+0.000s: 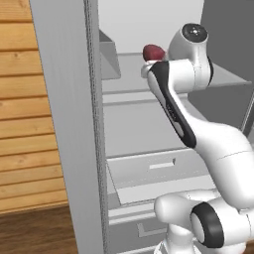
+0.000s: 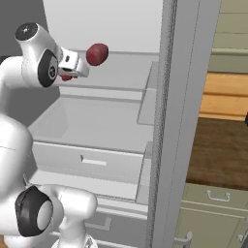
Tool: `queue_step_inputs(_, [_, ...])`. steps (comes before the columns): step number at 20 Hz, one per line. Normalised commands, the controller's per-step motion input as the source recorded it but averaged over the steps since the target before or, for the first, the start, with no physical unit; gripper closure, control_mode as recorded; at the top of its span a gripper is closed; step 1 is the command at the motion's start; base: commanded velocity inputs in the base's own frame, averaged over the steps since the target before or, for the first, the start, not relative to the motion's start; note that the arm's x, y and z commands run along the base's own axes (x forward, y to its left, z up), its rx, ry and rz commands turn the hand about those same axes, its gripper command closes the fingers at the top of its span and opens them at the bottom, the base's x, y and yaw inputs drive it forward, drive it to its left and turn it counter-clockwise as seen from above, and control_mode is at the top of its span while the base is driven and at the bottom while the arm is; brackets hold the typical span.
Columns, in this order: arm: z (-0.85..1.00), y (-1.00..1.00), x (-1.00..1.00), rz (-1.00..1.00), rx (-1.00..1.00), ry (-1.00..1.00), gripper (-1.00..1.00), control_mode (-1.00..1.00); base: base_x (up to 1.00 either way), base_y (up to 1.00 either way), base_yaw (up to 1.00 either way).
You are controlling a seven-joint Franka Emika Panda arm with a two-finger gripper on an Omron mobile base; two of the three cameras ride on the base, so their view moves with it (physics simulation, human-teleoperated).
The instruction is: Take the strawberry from the fridge and place it on top of the pancake, located on the dining counter.
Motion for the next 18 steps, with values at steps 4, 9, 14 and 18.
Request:
queue_step_inputs(4, [0.00,-0.06,-1.00,0.00,0.00,0.03,1.00,-1.00,0.00,0.00,0.00])
queue_step_inputs(9, [-0.07,-0.07,-1.00,0.00,0.00,0.07,1.00,-1.00,0.00,0.00,0.00])
queue_step_inputs(14, [-0.30,-0.14,-1.00,0.00,0.00,0.07,1.00,-1.00,0.00,0.00,0.00])
queue_step_inputs(18, [-0.36,-0.20,-0.95,0.01,0.00,0.05,1.00,-1.00,0.00,0.00,0.00])
